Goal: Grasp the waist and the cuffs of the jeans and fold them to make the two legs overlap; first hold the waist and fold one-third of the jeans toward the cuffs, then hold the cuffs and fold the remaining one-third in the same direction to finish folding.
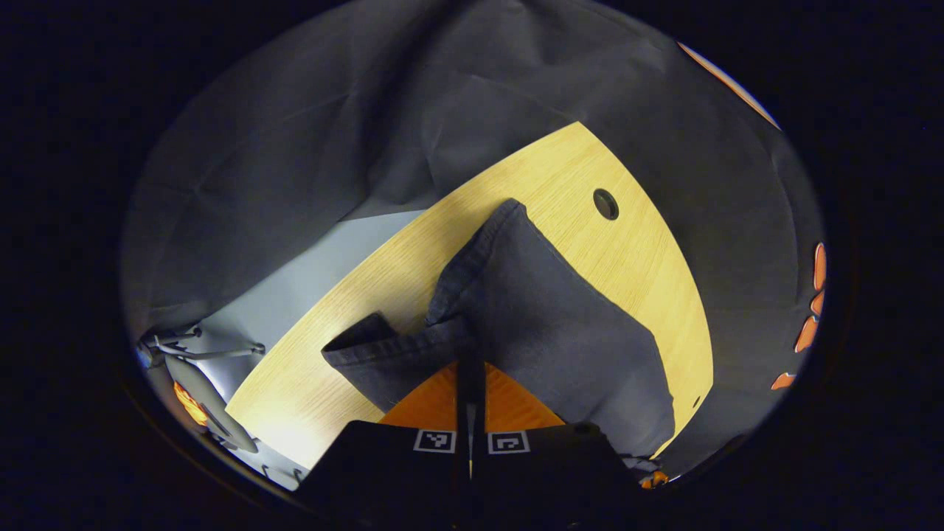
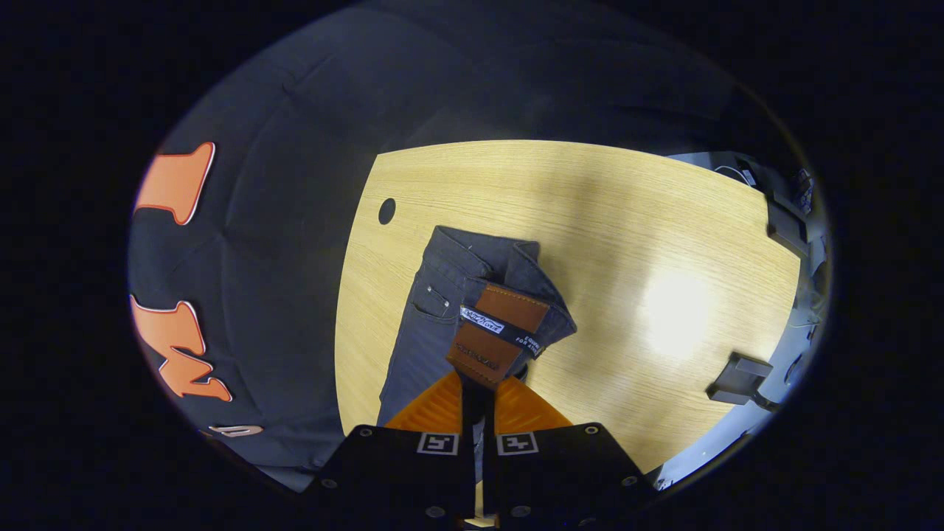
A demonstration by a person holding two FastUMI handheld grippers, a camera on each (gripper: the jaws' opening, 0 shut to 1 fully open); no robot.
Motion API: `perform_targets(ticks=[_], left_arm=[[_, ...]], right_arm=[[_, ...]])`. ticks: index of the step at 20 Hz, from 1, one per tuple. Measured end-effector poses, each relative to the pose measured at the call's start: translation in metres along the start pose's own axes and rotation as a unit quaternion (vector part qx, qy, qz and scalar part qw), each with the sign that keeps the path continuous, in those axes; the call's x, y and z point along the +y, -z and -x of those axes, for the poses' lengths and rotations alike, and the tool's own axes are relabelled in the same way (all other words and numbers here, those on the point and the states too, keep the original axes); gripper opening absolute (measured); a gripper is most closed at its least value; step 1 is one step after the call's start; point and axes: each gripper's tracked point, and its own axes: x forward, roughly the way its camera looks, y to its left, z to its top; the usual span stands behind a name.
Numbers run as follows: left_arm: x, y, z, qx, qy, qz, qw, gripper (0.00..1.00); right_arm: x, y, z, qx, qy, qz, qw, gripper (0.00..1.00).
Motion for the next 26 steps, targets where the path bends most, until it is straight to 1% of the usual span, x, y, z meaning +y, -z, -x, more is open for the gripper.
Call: perform_targets(ticks=[3, 4, 6, 9, 11, 12, 13, 14, 15, 16, 17, 19, 20, 21, 22, 23, 25, 26], left_arm=[[-0.013, -0.031, 0.0, -0.03, 0.013, -0.006, 0.999, 0.01], [-0.017, -0.038, -0.005, -0.027, 0.011, 0.005, 1.0, 0.01], [-0.023, -0.05, -0.012, -0.02, 0.015, 0.009, 1.0, 0.01], [-0.029, -0.061, -0.025, -0.015, 0.013, -0.005, 1.0, 0.01], [-0.039, -0.071, -0.034, -0.021, 0.026, -0.002, 0.999, 0.01], [-0.042, -0.074, -0.031, -0.022, 0.029, -0.004, 0.999, 0.01], [-0.05, -0.081, -0.032, -0.034, 0.046, -0.006, 0.998, 0.01], [-0.054, -0.085, -0.037, -0.039, 0.055, -0.008, 0.998, 0.01], [-0.056, -0.085, -0.042, -0.041, 0.06, 0.0, 0.997, 0.01], [-0.059, -0.086, -0.049, -0.038, 0.059, 0.003, 0.998, 0.01], [-0.067, -0.091, -0.051, -0.043, 0.068, 0.001, 0.997, 0.01], [-0.076, -0.1, -0.052, -0.057, 0.071, -0.008, 0.996, 0.01], [-0.075, -0.103, -0.05, -0.065, 0.065, -0.016, 0.996, 0.02], [-0.074, -0.109, -0.047, -0.084, 0.052, -0.028, 0.995, 0.1], [-0.075, -0.111, -0.048, -0.093, 0.052, -0.035, 0.994, 0.12], [-0.081, -0.111, -0.042, -0.098, 0.064, -0.036, 0.992, 0.27], [-0.092, -0.106, -0.031, -0.103, 0.081, -0.04, 0.991, 0.57], [-0.09, -0.108, -0.023, -0.125, 0.077, -0.06, 0.987, 0.72]], right_arm=[[0.022, -0.004, 0.001, 0.004, -0.031, -0.014, 0.999, 0.05], [0.031, -0.006, 0.0, 0.006, -0.043, -0.018, 0.999, 0.05], [0.05, -0.01, 0.0, 0.011, -0.062, -0.022, 0.998, 0.05], [0.067, -0.021, -0.006, 0.013, -0.068, -0.029, 0.997, 0.05], [0.083, -0.032, -0.016, 0.019, -0.079, -0.056, 0.995, 0.05], [0.092, -0.037, -0.023, 0.018, -0.08, -0.063, 0.995, 0.05], [0.097, -0.04, -0.031, 0.018, -0.078, -0.06, 0.995, 0.05], [0.101, -0.043, -0.04, 0.017, -0.075, -0.06, 0.995, 0.05], [0.103, -0.047, -0.046, 0.016, -0.071, -0.067, 0.995, 0.04], [0.105, -0.05, -0.058, 0.018, -0.067, -0.076, 0.995, 0.05], [0.107, -0.052, -0.069, 0.018, -0.059, -0.085, 0.994, 0.04], [0.103, -0.051, -0.086, 0.016, -0.044, -0.086, 0.995, 0.05], [0.107, -0.05, -0.088, 0.016, -0.05, -0.085, 0.995, 0.05], [0.11, -0.051, -0.085, 0.011, -0.058, -0.076, 0.995, 0.13], [0.114, -0.05, -0.085, 0.007, -0.07, -0.061, 0.996, 0.21], [0.116, -0.049, -0.073, 0.004, -0.078, -0.047, 0.996, 0.34], [0.107, -0.048, -0.062, -0.008, -0.075, -0.011, 0.997, 0.6], [0.098, -0.047, -0.057, -0.016, -0.068, 0.012, 0.997, 0.76]])
